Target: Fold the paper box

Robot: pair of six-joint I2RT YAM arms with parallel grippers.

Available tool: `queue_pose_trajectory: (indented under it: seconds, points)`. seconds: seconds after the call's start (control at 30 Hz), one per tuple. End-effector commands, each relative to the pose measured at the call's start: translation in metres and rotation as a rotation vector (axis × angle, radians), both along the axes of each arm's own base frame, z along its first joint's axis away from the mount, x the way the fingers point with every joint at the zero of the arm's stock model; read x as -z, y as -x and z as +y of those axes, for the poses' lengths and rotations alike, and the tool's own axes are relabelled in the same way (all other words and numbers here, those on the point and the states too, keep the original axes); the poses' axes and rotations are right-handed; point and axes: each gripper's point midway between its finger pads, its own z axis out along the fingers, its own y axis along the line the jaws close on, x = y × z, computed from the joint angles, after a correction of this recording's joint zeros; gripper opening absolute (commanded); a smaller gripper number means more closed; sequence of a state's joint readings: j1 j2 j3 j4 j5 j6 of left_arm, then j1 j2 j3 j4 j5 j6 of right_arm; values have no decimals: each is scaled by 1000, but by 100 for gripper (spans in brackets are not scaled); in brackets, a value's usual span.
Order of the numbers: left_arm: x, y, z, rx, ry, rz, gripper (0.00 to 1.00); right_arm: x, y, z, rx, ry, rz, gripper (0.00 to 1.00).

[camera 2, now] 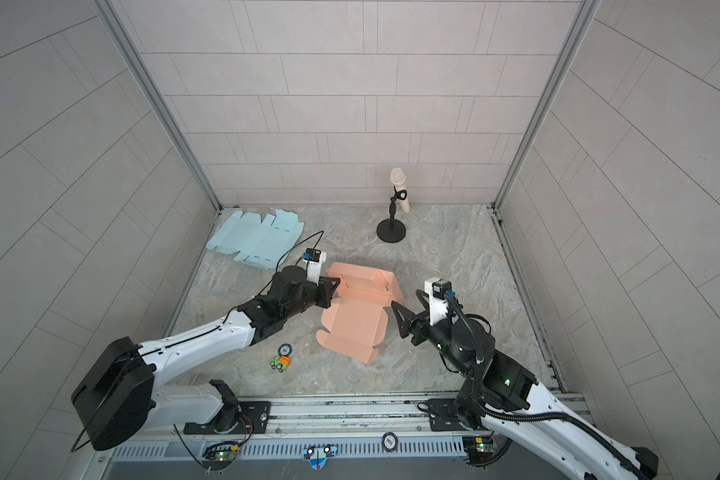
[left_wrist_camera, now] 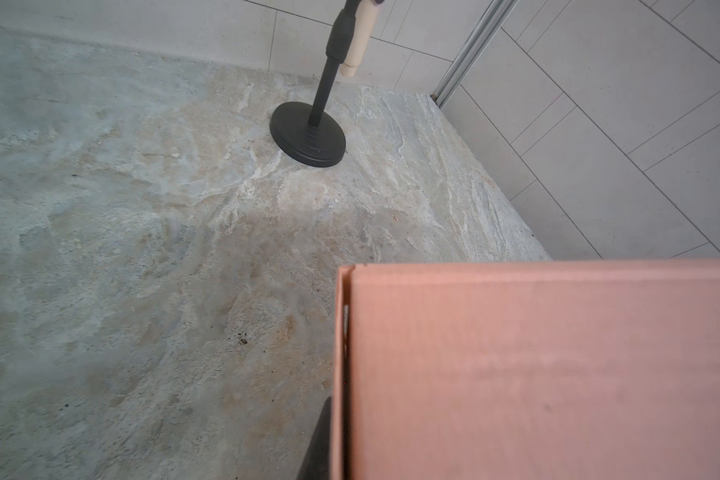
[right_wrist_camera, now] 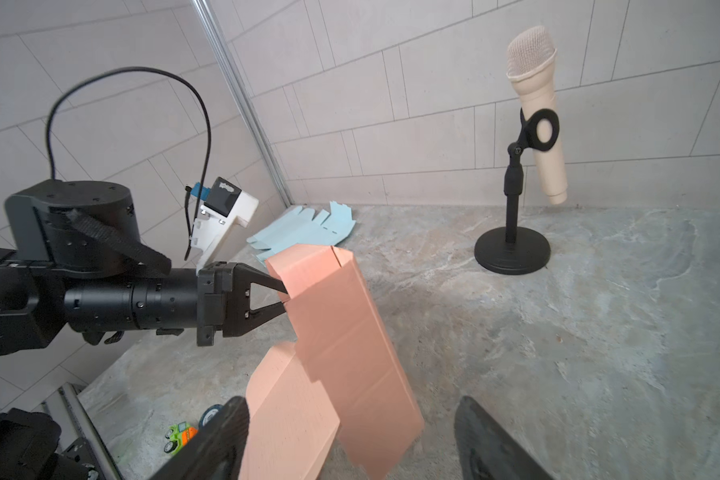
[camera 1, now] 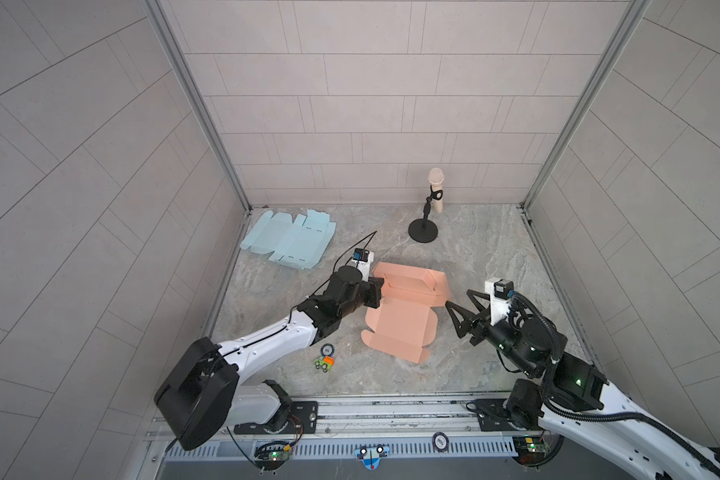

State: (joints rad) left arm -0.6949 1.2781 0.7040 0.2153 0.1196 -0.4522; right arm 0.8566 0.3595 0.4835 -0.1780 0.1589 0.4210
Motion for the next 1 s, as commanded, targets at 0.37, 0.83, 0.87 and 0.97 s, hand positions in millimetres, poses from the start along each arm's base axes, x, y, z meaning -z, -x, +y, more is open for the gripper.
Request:
queue_pose_trajectory:
  seconds: [0.37,0.83,0.87,0.97]
  points:
    - [-54,3,2,57,168,-41,6,-1,6,12,-74,-85,-97,71]
    - [-64,21,-4,145,222,-60,7,-19,-7,21,-51,-206,-145,57]
    - [-63,21,-5,153,226,-61,7,-20,-7,22,-56,-214,-146,56]
    - [-63,25,-7,175,234,-65,8,-25,-8,27,-73,-229,-158,55]
